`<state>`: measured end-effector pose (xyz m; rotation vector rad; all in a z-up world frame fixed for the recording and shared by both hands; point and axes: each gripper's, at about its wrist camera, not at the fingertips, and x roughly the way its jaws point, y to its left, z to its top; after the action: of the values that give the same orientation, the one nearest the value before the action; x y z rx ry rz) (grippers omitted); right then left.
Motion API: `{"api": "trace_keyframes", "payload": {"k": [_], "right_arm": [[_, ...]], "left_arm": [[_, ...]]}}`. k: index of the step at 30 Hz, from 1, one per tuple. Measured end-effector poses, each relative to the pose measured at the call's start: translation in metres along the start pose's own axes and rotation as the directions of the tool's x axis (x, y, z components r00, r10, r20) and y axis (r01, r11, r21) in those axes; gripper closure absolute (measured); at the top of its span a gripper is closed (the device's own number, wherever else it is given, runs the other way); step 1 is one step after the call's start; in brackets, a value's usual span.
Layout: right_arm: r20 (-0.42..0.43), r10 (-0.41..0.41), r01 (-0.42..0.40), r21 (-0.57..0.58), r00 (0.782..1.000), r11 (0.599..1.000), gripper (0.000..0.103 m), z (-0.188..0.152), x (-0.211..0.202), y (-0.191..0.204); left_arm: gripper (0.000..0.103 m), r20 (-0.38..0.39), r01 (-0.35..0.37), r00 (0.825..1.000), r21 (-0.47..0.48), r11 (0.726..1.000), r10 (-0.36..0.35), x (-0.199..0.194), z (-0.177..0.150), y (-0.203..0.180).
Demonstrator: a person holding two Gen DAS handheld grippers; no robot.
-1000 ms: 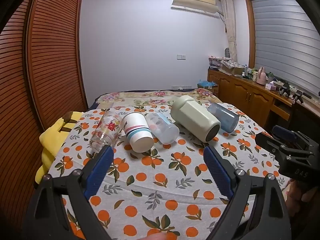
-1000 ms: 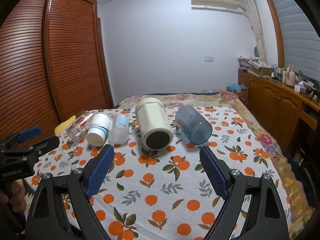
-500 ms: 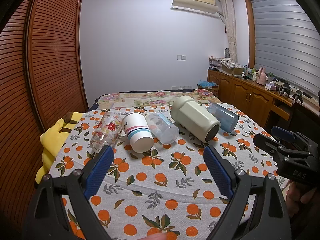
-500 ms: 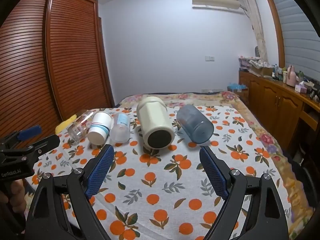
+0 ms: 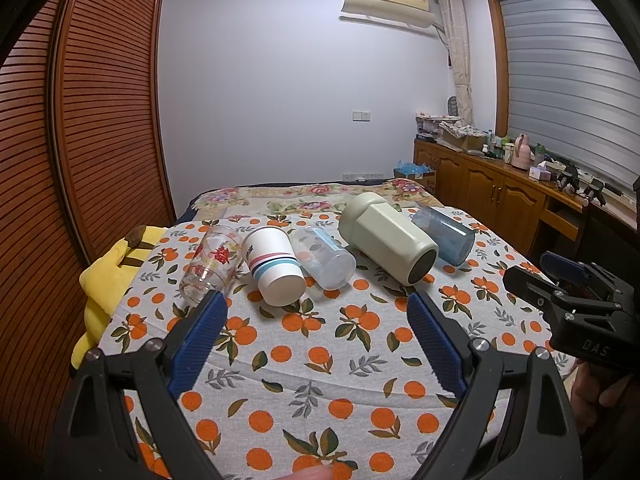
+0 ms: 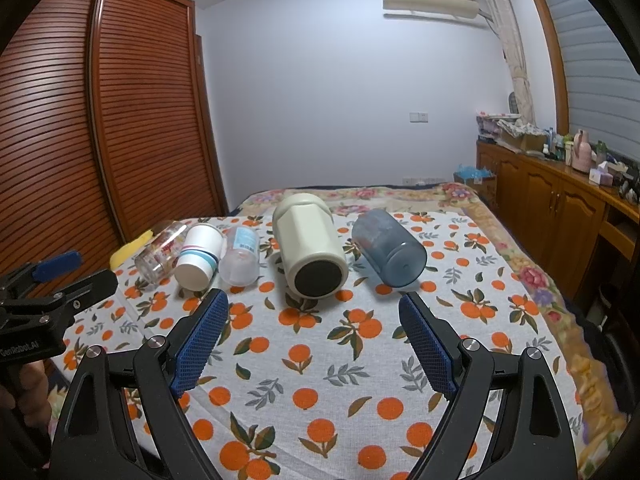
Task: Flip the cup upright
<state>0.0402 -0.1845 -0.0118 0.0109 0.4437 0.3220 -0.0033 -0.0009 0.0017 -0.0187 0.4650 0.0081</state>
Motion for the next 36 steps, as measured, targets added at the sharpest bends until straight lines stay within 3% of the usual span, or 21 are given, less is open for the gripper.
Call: {"api": "trace_keyframes", "payload": {"k": [36], "right_arm": [[0.0, 0.002, -0.002, 0.002, 1.0, 1.0, 0.014, 0.0005, -0.0001, 0.0001]], "left_arm": [[0.011, 0.005, -0.005, 1.0, 0.004, 1.0, 0.005, -0.0062, 0.0044, -0.0045]]}}
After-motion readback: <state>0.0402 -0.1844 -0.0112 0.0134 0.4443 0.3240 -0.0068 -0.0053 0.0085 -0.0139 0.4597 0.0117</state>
